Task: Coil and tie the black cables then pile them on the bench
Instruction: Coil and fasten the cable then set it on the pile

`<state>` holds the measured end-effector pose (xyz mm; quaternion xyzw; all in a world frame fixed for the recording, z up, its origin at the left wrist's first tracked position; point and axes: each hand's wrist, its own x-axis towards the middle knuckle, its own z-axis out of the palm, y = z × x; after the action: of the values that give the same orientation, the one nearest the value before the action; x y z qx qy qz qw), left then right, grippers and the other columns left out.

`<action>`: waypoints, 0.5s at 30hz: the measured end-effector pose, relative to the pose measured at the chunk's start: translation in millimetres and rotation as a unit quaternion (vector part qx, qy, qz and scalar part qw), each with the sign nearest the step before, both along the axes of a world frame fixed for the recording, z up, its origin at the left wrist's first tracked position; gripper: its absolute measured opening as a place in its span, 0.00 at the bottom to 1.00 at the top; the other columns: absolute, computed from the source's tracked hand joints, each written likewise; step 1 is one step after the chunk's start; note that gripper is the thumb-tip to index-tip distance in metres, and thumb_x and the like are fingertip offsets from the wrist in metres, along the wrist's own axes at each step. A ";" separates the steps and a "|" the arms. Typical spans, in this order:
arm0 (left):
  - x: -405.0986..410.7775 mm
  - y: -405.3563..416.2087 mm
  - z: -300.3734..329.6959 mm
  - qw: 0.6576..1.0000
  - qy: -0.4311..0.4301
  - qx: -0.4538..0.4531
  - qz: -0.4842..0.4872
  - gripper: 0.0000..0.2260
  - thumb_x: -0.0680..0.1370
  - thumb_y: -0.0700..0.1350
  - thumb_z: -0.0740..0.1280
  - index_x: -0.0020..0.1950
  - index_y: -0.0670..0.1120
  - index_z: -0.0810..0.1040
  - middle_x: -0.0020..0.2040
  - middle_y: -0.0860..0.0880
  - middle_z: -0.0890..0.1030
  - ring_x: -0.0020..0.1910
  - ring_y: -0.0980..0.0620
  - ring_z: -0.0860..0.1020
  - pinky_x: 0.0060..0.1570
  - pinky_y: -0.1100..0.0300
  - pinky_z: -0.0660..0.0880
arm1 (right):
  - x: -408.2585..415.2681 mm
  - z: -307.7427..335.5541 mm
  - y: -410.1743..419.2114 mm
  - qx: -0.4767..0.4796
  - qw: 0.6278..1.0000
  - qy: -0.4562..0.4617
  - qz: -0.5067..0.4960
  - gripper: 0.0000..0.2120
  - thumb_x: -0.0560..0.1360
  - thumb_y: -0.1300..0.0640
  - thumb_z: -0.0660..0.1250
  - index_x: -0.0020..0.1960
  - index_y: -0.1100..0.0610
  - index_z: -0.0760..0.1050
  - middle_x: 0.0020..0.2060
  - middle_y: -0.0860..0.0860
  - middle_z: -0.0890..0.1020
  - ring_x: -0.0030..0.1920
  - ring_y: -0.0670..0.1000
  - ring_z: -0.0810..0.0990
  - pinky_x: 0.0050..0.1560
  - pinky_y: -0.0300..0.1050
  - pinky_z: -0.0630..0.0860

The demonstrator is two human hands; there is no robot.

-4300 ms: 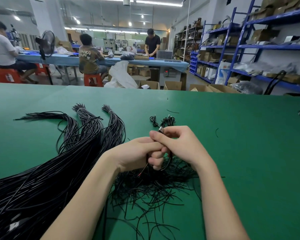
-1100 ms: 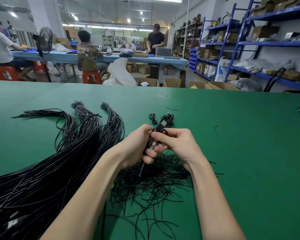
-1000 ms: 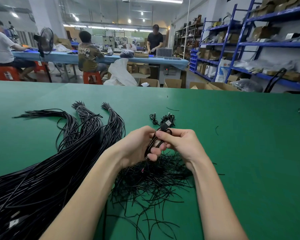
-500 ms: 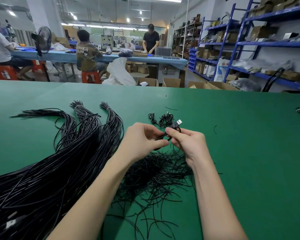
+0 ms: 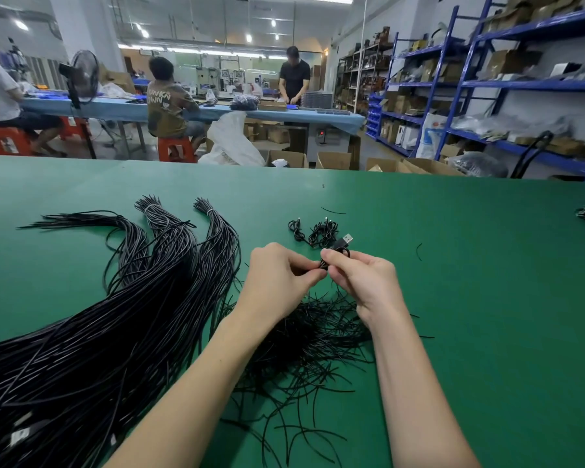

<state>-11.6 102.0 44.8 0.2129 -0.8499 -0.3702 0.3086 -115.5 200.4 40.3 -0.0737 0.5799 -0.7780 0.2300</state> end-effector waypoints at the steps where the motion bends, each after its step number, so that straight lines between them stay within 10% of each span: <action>1: -0.3 -0.8 -0.6 1.000 -0.008 -0.002 -0.008 0.06 0.73 0.47 0.77 0.48 0.48 0.88 0.39 0.53 0.87 0.37 0.63 0.83 0.41 0.70 0.78 | 0.5 -1.0 0.1 0.005 1.000 0.006 -0.001 0.07 0.69 0.66 0.80 0.39 0.62 0.82 0.33 0.52 0.86 0.28 0.44 0.82 0.31 0.31 0.77; 5: -0.2 -6.2 -1.8 0.991 0.001 0.129 -0.043 0.07 0.73 0.50 0.78 0.47 0.48 0.89 0.37 0.51 0.87 0.40 0.56 0.85 0.46 0.66 0.80 | -2.5 2.0 2.0 0.012 0.998 0.059 0.002 0.07 0.69 0.66 0.80 0.41 0.63 0.82 0.31 0.50 0.85 0.27 0.44 0.81 0.32 0.31 0.78; 9: 3.4 -13.7 1.8 0.904 0.040 0.409 -0.115 0.09 0.70 0.40 0.78 0.48 0.38 0.87 0.43 0.38 0.86 0.39 0.48 0.84 0.45 0.60 0.82 | -2.6 4.5 3.7 -0.001 0.995 0.081 0.060 0.09 0.70 0.65 0.79 0.48 0.66 0.83 0.31 0.48 0.84 0.27 0.43 0.80 0.33 0.32 0.78; 15: 5.8 -15.0 8.3 0.849 0.032 0.501 -0.163 0.10 0.65 0.39 0.78 0.45 0.38 0.88 0.42 0.41 0.85 0.37 0.51 0.84 0.37 0.64 0.81 | -1.7 4.6 10.1 -0.080 0.984 0.080 0.138 0.04 0.68 0.62 0.78 0.42 0.60 0.85 0.32 0.47 0.82 0.28 0.42 0.77 0.34 0.31 0.78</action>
<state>-5.8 87.1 53.1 0.1850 -0.5608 -0.7977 0.1225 -117.2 210.5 44.9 -0.2326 0.5169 -0.7743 0.2813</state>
